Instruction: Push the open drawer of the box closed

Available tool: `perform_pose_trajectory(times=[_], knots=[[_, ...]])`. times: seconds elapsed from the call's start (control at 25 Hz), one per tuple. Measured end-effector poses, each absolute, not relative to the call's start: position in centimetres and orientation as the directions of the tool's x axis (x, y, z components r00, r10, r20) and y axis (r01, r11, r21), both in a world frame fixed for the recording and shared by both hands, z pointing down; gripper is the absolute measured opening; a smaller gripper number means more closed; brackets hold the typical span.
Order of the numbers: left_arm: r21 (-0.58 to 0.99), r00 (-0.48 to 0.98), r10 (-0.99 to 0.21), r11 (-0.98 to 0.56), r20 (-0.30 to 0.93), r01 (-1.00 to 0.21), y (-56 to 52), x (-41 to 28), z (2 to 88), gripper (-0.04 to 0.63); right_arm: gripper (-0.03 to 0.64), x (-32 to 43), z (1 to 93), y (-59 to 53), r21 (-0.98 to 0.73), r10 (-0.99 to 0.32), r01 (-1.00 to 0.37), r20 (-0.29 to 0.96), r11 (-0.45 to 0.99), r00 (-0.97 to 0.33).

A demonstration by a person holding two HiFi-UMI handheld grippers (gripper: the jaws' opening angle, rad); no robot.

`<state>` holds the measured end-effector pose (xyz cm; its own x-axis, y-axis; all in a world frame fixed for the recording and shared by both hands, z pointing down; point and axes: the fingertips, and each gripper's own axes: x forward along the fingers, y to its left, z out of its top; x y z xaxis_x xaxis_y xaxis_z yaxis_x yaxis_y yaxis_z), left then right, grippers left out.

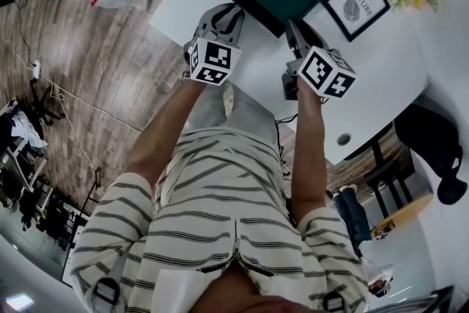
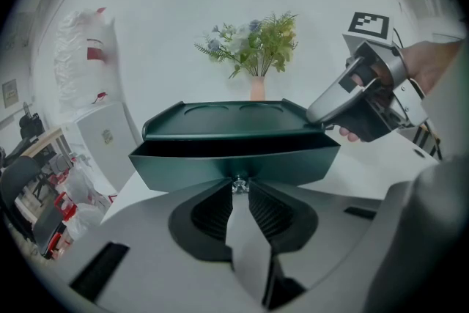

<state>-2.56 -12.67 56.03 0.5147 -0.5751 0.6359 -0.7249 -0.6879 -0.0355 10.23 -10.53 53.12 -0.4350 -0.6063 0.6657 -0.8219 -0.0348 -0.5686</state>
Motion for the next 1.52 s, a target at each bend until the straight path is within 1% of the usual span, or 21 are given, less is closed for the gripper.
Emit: perform_pose_trajectory(times=[1.52], knots=[[-0.03,0.529,-0.57,-0.697,0.629,-0.716,-15.3,-0.5,56.1,0.069,0.132,10.1,53.2,-10.4,-0.58,-0.595,-0.814,0.664,-0.029,-0.452]])
